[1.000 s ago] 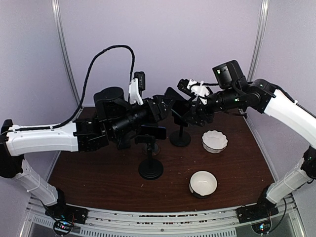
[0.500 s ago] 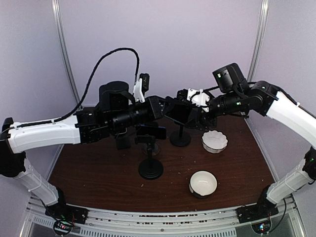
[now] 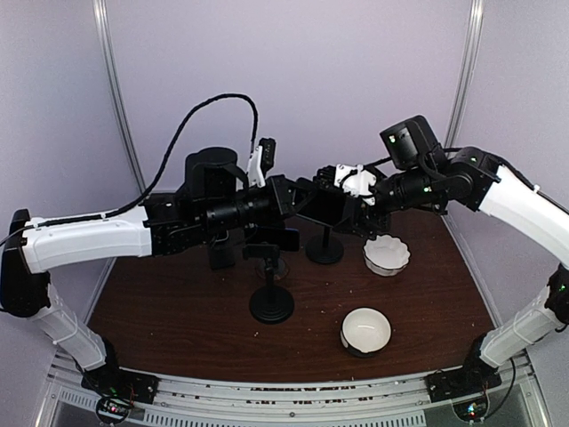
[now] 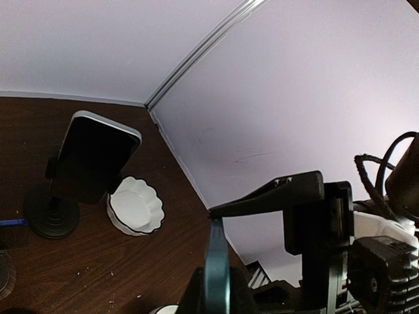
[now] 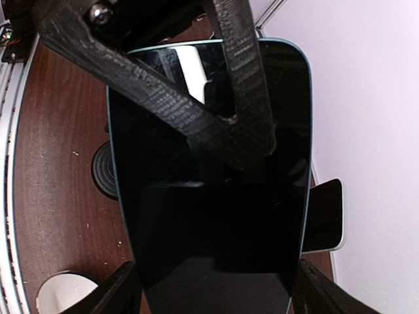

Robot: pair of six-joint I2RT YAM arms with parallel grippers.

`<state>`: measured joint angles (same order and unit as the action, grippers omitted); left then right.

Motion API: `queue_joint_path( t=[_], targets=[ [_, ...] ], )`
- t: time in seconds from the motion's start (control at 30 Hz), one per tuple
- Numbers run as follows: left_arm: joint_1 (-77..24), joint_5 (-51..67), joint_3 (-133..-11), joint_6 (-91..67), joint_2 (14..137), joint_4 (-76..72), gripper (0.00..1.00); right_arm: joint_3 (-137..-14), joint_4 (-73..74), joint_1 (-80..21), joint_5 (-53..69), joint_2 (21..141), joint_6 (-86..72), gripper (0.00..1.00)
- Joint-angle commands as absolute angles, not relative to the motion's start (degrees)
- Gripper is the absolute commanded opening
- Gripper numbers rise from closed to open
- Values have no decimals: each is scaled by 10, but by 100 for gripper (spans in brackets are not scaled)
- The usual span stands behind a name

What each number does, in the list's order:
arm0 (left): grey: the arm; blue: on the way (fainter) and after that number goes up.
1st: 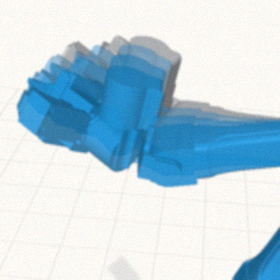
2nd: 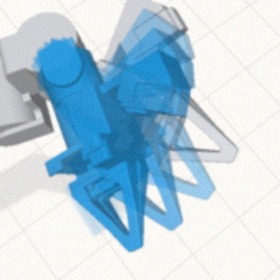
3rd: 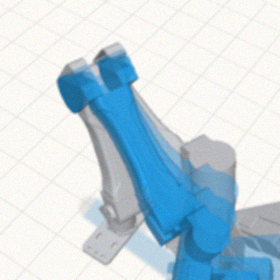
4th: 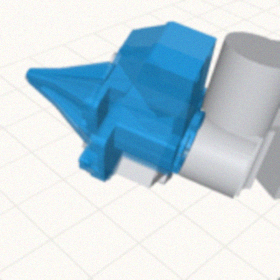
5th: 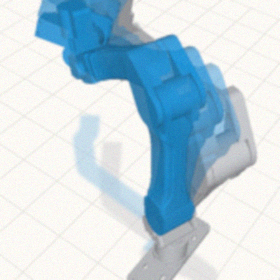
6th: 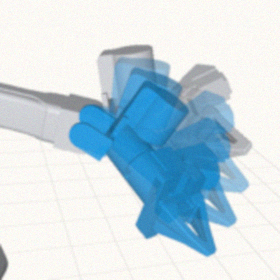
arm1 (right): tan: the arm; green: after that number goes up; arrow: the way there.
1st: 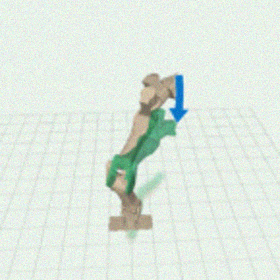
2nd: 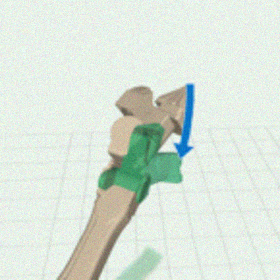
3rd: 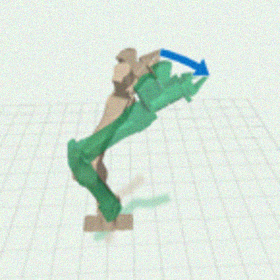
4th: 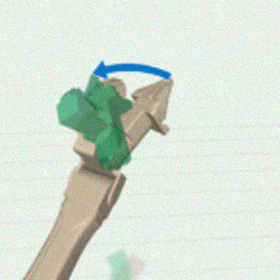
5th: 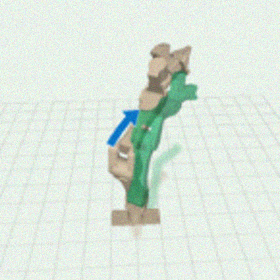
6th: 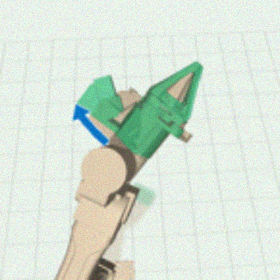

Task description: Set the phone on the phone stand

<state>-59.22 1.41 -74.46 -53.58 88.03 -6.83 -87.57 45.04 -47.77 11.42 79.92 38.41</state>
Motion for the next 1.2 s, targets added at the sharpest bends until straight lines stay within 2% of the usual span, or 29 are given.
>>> queue_joint_path(
  t=[0.0,0.03,0.07,0.17,0.3,0.4,0.5,0.63,0.83,1.17],
  targets=[
    [-592,41,-713,-463,833,-155,0,-917,490,-478,187,769,336,92],
    [-592,40,-698,-450,822,-168,0,-923,493,-472,206,761,319,99],
    [-592,40,-682,-438,812,-186,0,-928,492,-461,231,755,299,100],
    [-592,47,-624,-392,780,-267,0,-924,451,-397,351,739,200,100],
    [-592,58,-555,-330,760,-386,0,-863,322,-294,524,735,34,100],
    [-592,57,-527,-313,762,-457,0,-784,198,-268,612,736,-80,85],
    [-592,55,-501,-315,776,-565,0,-739,137,-282,638,741,-138,73],
    [-592,60,-481,-324,801,-671,0,-682,18,-290,653,739,-226,69],
    [-592,56,-477,-350,827,-720,0,-660,-14,-293,663,742,-234,64],
    [-592,52,-478,-379,855,-748,0,-656,-41,-313,701,750,-235,25]
  ],
)
